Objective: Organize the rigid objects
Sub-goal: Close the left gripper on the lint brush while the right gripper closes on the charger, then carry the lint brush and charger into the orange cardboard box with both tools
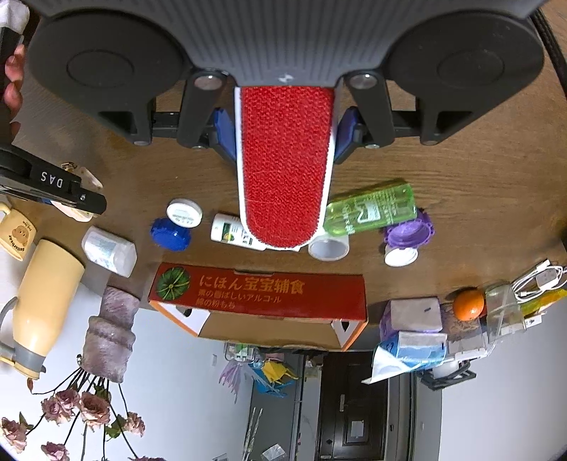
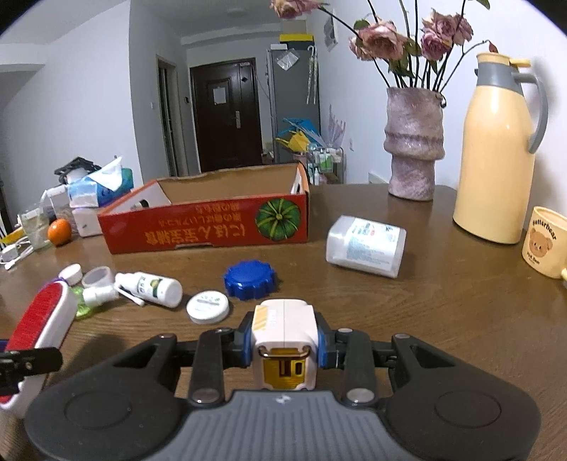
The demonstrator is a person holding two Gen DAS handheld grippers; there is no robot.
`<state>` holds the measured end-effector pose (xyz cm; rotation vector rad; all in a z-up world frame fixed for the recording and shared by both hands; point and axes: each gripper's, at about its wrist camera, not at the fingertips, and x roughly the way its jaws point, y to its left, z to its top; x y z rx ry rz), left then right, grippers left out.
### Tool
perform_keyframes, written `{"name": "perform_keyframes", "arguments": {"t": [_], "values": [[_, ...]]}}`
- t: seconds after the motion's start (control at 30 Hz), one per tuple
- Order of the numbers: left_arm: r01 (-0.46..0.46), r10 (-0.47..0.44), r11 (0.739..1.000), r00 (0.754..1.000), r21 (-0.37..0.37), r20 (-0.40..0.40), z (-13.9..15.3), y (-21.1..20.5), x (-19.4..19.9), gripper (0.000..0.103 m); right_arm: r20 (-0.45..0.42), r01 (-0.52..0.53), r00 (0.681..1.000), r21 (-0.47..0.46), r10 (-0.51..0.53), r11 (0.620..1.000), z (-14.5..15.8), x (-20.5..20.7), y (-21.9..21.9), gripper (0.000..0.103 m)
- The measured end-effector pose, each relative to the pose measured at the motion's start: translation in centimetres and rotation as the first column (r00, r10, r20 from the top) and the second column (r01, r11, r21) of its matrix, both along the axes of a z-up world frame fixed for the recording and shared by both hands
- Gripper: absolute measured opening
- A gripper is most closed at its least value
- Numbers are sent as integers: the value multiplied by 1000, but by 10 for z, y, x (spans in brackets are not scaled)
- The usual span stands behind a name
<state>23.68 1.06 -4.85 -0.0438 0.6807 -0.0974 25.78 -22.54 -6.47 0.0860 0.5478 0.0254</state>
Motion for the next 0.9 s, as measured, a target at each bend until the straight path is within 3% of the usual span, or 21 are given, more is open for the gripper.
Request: {"name": "perform_keyframes", "arguments": {"t": [0.6,0.9], "values": [[4,-5,1000,998,19,69,52,-18,16,57,76,-49,996,28,47,998,38,8,11,31],[-8,5,999,998,47,64,65,-22,35,57,98,-74,993,49,69,996,49,22,17,31]]}}
